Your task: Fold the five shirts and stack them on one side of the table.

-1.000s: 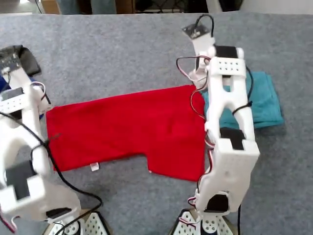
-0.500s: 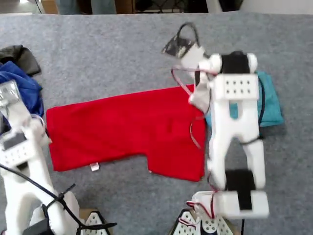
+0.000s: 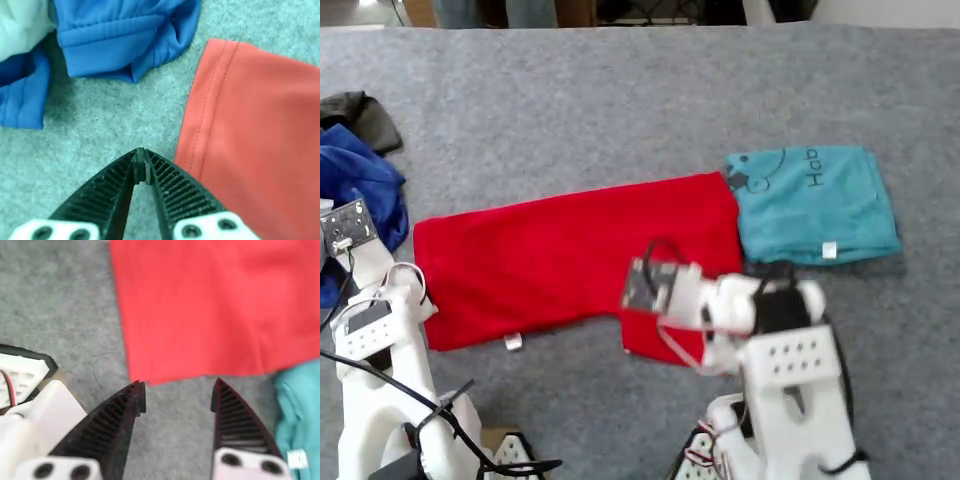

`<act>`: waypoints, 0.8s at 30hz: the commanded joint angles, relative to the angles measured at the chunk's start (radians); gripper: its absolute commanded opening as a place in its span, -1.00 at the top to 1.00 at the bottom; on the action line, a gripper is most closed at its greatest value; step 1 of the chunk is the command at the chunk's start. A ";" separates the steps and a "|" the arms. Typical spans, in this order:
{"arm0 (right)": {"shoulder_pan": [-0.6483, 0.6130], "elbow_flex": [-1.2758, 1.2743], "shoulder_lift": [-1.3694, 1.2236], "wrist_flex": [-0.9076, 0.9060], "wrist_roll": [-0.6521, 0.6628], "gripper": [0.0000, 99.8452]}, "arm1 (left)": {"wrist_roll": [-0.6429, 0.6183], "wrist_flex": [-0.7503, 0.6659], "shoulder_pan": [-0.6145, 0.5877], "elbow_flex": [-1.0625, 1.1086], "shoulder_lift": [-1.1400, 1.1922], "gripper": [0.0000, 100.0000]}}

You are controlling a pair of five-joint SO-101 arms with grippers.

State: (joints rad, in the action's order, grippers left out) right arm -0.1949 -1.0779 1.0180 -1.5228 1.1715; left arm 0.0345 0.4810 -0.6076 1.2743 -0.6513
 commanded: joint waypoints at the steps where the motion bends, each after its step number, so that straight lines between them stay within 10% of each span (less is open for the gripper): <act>1: -0.058 -0.159 0.061 0.107 0.012 0.50 | -0.006 -0.015 -0.007 -0.002 -0.025 0.94; 24: -0.180 -0.286 -0.292 0.480 -0.038 0.64 | -0.048 -0.011 -0.045 -0.002 -0.031 0.94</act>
State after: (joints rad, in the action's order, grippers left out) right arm -0.3713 -1.3556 0.7449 -1.0656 1.1393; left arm -0.0023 0.4810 -0.6444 1.2758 -0.6513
